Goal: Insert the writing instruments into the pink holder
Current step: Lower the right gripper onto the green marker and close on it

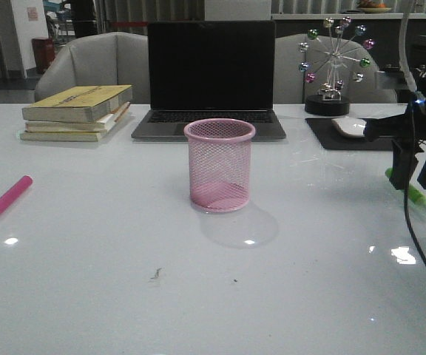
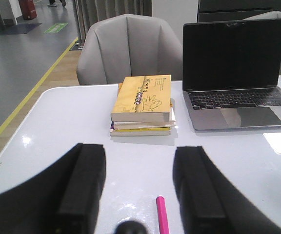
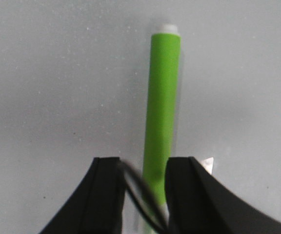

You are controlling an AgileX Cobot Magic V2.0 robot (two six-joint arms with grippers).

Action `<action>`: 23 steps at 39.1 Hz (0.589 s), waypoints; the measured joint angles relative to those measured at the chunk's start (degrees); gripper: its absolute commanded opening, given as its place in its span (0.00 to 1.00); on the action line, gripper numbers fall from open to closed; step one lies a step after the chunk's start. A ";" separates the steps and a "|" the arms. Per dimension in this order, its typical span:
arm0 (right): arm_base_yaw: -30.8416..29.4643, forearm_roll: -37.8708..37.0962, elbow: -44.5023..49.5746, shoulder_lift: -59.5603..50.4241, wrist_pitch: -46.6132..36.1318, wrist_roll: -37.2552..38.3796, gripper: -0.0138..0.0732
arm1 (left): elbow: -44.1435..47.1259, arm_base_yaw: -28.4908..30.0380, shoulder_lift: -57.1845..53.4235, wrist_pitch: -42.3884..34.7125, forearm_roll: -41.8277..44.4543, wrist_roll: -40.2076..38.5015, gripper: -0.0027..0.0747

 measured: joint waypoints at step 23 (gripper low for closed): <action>0.00 -0.58 -0.69 3.46 -1.99 -0.57 0.56 | 0.00 0.00 0.00 0.00 0.00 0.00 0.54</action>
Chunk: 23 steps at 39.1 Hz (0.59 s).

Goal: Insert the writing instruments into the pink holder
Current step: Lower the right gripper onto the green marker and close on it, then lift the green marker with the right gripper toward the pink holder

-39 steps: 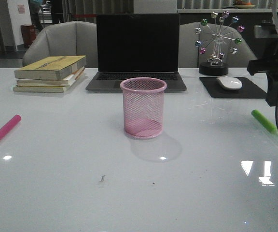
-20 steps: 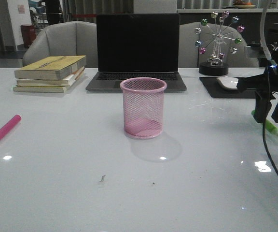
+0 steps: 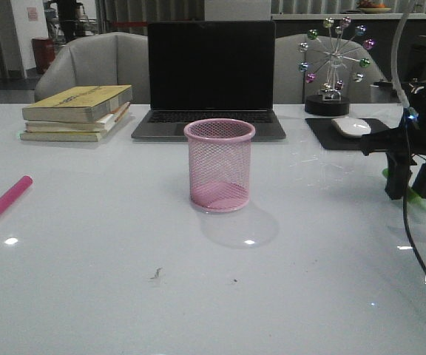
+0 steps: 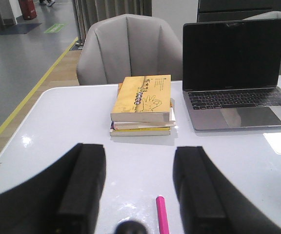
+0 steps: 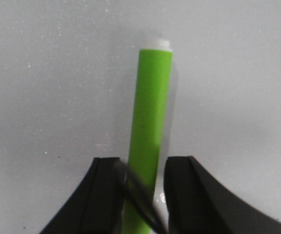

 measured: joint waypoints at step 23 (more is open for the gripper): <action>0.23 -0.70 -1.44 0.71 1.64 -0.17 0.23 | 0.00 0.00 0.00 0.00 0.00 0.00 0.54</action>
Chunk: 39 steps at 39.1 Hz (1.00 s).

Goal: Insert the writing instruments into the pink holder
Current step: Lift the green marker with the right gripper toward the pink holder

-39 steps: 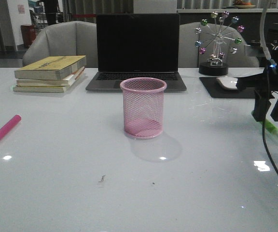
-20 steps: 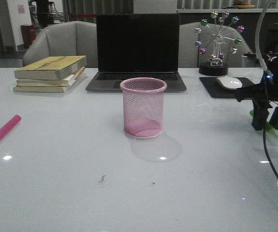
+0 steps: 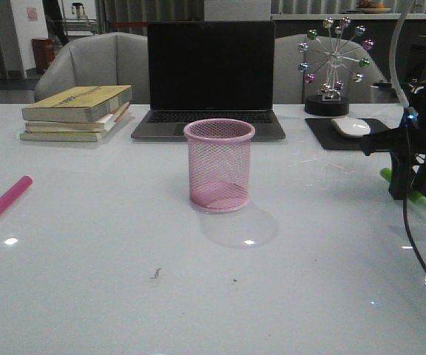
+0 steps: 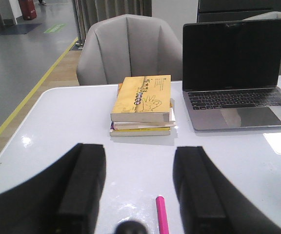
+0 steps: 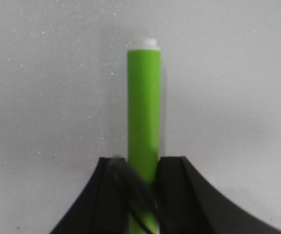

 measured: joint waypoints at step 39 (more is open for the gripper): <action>25.11 0.71 -3.43 -12.14 -38.18 0.00 0.23 | 0.00 0.00 0.00 0.00 0.00 0.00 0.54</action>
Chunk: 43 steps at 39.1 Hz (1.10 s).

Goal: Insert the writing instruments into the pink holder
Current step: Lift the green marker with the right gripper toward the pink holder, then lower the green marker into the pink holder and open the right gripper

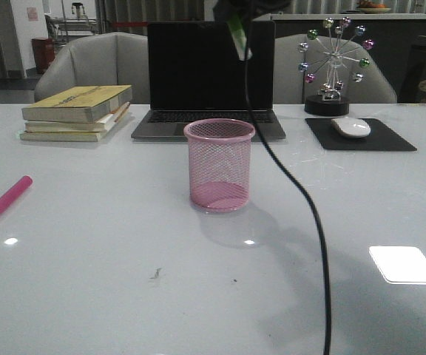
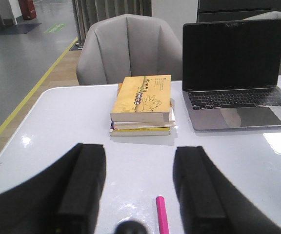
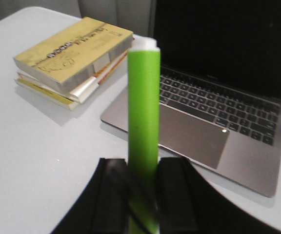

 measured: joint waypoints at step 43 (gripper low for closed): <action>2.43 -15.00 24.20 6.17 -42.07 9.63 0.24 | 0.00 0.00 0.00 0.00 0.00 0.00 0.54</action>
